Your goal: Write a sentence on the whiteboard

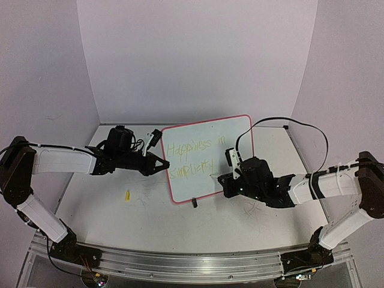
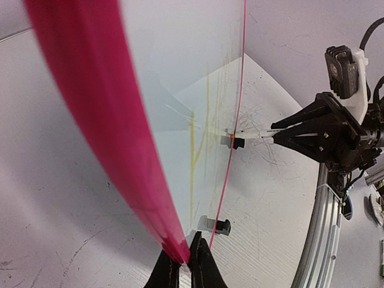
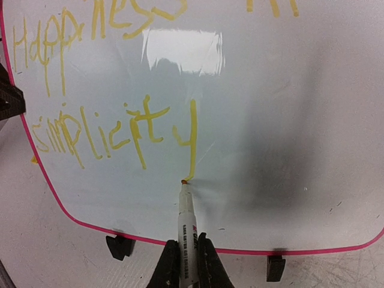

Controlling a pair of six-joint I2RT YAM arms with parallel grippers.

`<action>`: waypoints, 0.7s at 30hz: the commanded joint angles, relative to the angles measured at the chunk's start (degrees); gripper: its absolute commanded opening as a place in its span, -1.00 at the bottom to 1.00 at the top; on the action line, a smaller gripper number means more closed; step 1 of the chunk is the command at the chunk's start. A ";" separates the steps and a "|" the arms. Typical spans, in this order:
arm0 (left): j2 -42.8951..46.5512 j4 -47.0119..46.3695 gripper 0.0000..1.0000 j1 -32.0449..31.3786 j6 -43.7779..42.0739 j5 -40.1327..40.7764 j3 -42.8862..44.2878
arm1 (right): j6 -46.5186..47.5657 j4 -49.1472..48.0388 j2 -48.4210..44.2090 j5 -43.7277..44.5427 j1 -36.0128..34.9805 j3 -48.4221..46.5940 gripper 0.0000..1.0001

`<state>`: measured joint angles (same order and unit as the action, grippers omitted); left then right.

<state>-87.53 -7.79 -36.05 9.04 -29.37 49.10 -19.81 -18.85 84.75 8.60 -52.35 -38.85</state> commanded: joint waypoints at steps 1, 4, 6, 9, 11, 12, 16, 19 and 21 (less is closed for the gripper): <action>-0.67 2.60 -1.00 -0.22 -4.64 3.35 1.61 | -0.33 -2.49 2.57 0.88 0.01 -4.72 -1.00; -0.56 2.61 -1.00 -0.17 -4.63 3.70 1.52 | -0.45 -1.92 1.33 1.67 -0.01 -5.63 -1.00; -0.35 2.60 -1.00 -0.16 -4.72 4.00 1.39 | -0.45 -0.73 -2.28 1.53 0.00 -3.72 -1.00; -0.64 2.59 -1.00 -0.18 -4.77 3.91 1.52 | -0.49 1.63 -7.81 2.06 0.08 -0.99 -1.00; -1.15 2.58 -1.00 -0.21 -4.73 3.43 1.83 | -0.40 2.41 -9.19 2.55 0.52 0.09 -1.00; -1.28 2.60 -1.00 -0.16 -4.71 3.33 1.90 | -0.47 2.48 -9.01 2.41 0.87 0.29 -1.00; -0.84 2.59 -1.00 -0.16 -4.73 3.87 1.59 | -0.78 1.69 -7.90 1.97 2.01 -0.10 -1.00; -0.68 2.55 -1.00 -0.20 -4.73 4.08 1.48 | -0.38 1.12 -6.86 1.75 2.30 -0.67 -1.00; -0.76 2.60 -1.00 -0.20 -4.73 3.97 1.61 | -0.15 0.88 -6.31 1.73 2.47 -0.90 -1.00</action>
<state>-87.53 -7.51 -36.12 8.54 -29.36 49.41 -20.03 -16.69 77.21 9.56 -50.29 -39.18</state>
